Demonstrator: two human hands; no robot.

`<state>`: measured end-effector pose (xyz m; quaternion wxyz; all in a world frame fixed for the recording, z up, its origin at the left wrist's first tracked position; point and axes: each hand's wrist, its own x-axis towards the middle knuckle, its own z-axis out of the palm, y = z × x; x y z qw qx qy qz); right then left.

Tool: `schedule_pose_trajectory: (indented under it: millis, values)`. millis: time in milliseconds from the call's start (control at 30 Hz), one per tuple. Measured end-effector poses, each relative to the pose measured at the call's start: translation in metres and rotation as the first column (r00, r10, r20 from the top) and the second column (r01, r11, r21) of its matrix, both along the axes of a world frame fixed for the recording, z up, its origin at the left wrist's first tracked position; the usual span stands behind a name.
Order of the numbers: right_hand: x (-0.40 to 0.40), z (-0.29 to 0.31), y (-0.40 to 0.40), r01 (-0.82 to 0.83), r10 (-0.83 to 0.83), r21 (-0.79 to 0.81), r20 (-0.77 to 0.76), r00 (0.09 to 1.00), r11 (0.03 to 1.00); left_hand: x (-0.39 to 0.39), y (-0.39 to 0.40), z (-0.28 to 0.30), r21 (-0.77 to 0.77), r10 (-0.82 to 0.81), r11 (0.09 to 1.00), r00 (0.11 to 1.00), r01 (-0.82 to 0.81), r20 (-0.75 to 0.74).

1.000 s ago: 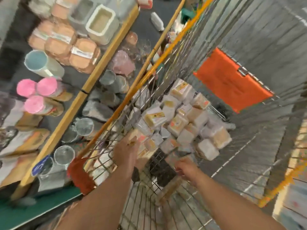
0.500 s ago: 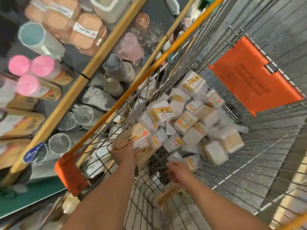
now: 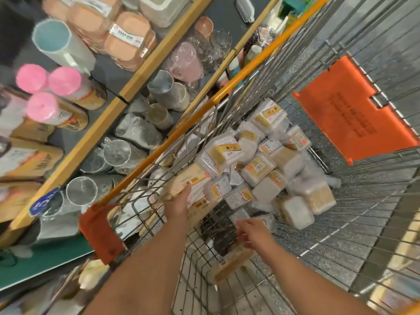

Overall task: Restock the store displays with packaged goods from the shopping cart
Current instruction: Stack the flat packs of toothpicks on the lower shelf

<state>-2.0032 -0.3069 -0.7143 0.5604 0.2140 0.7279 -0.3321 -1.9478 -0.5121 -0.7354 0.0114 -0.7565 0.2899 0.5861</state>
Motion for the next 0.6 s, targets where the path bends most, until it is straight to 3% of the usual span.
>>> schedule_pose_trajectory:
  millis: [100,200,367,500,600]
  values:
    - [0.001,0.002,-0.001,0.006,-0.006,-0.008,-0.008,1.000,1.000,0.000,0.003,-0.001,0.026,0.078,0.997,0.992,-0.076,-0.100]
    - [0.001,0.015,-0.004,0.000,-0.001,-0.052,-0.020,1.000,0.999,0.003,0.012,0.010,0.012,0.090,0.996,0.990,-0.089,-0.109]
    - [-0.019,0.032,-0.015,0.087,-0.121,-0.154,-0.226,0.967,0.984,0.015,0.035,0.044,-0.083,0.072,0.994,0.997,-0.074,-0.031]
    - [-0.043,0.044,-0.023,0.109,-0.168,-0.212,-0.286,0.943,0.971,0.015,0.048,0.077,-0.035,-0.097,0.995,0.985,0.093,-0.139]
    - [-0.053,0.046,-0.023,0.110,-0.159,-0.253,-0.183,0.970,0.961,0.009,0.053,0.088,-0.022,-0.277,0.958,0.907,0.285,-0.316]
